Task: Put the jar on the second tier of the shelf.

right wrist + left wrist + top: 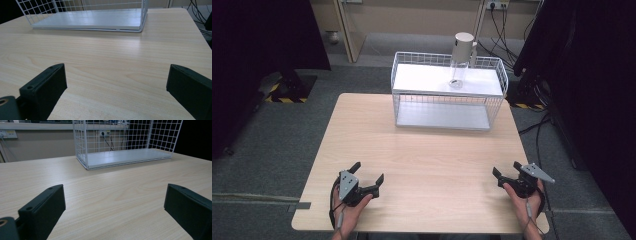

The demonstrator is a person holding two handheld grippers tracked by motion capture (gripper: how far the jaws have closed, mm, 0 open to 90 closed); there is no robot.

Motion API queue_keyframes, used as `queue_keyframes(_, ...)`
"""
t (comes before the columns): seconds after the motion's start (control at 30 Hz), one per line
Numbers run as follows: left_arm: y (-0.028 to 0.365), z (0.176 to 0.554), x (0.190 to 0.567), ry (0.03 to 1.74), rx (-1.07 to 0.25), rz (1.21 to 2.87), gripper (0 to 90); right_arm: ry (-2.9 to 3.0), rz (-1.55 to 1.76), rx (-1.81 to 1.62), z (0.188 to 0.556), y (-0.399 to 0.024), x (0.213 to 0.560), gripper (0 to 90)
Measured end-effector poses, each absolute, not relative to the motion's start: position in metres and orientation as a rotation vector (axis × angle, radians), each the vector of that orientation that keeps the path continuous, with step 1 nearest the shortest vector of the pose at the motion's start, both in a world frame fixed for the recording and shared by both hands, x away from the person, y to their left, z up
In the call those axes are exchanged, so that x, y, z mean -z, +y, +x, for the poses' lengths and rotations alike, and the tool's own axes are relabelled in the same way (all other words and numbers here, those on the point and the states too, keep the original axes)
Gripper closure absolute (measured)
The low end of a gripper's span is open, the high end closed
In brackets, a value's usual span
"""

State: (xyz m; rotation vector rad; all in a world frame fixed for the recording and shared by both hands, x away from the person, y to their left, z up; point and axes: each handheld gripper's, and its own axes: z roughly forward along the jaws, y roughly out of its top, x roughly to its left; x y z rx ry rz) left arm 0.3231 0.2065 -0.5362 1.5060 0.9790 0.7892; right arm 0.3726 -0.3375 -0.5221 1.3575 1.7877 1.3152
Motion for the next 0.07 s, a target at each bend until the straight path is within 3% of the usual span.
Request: queue_keyframes(0.07, 0.2066, 0.3232, 0.5362, 0.980, -0.788, 1.505, 3.0, 1.792, 1.359, -1.316, 0.3729, -0.3374, 0.5219, 3.1)
